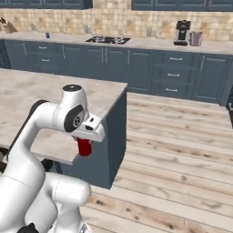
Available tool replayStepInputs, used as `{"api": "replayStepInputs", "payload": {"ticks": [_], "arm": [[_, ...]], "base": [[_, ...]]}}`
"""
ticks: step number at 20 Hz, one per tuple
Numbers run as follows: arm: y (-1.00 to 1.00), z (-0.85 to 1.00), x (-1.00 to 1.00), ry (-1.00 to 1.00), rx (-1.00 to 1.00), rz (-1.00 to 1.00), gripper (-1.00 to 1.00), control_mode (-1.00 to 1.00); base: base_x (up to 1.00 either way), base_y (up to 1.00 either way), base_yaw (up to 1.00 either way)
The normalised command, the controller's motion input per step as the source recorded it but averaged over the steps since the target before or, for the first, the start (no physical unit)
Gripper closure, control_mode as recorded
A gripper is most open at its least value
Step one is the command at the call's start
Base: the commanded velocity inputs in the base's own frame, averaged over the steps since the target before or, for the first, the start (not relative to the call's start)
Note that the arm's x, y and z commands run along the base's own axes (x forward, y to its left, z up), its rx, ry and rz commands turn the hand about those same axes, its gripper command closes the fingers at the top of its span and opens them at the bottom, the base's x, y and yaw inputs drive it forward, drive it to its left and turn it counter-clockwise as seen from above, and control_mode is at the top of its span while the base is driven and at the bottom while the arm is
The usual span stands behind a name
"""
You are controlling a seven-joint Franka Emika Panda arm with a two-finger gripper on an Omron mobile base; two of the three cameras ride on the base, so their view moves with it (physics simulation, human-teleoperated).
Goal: Four empty soda cans are scattered around the kitchen. Gather all the cans and cluster them next to the stove for recycling.
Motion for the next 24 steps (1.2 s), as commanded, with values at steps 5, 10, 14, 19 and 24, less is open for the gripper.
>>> {"api": "replayStepInputs", "payload": {"ticks": [5,10,14,19,24], "arm": [[0.0,0.0,0.0,0.0,0.0,0.0,1.0,1.0],[0.0,0.0,0.0,0.0,0.0,0.0,1.0,1.0],[0.0,0.0,0.0,0.0,0.0,0.0,1.0,1.0],[0.0,0.0,0.0,0.0,0.0,0.0,1.0,1.0],[0.0,0.0,0.0,0.0,0.0,0.0,1.0,1.0]], "base": [[-0.03,-1.0,-0.01],[0.24,-0.97,-0.3],[0.86,-0.81,-0.33],[1.0,-0.48,-0.22],[1.0,0.0,-0.03]]}}
